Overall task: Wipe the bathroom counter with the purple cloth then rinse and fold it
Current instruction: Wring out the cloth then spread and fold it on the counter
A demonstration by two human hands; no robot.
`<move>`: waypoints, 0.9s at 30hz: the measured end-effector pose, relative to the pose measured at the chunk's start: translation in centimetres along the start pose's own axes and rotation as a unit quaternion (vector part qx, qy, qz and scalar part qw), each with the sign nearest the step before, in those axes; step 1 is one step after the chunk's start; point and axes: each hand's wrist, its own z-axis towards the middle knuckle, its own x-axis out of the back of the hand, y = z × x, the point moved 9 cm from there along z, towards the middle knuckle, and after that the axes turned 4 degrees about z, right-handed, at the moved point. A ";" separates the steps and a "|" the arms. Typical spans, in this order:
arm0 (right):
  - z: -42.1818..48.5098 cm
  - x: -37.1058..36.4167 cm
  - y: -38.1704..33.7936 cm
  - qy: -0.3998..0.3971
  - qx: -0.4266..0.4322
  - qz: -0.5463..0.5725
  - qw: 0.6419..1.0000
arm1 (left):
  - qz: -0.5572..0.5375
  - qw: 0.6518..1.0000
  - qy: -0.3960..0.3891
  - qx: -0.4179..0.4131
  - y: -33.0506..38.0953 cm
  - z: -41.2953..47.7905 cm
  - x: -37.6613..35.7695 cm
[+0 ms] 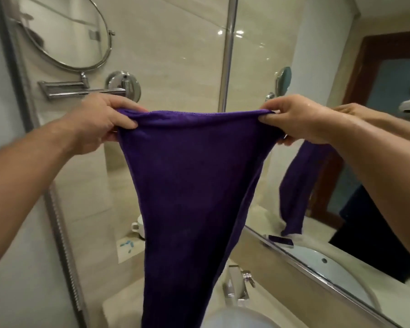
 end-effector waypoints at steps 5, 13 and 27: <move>-0.6 -0.7 -0.7 -0.002 0.082 0.017 0.997 | -0.008 0.999 -0.032 0.036 -0.3 -4.9 0.5; -0.6 -5.7 0.1 -0.199 0.060 0.058 0.976 | -0.002 0.988 0.050 0.144 -2.4 -10.5 3.3; 8.7 -11.4 -2.3 -0.064 0.078 -0.135 0.986 | 0.385 0.882 0.176 0.207 -6.6 -7.2 7.8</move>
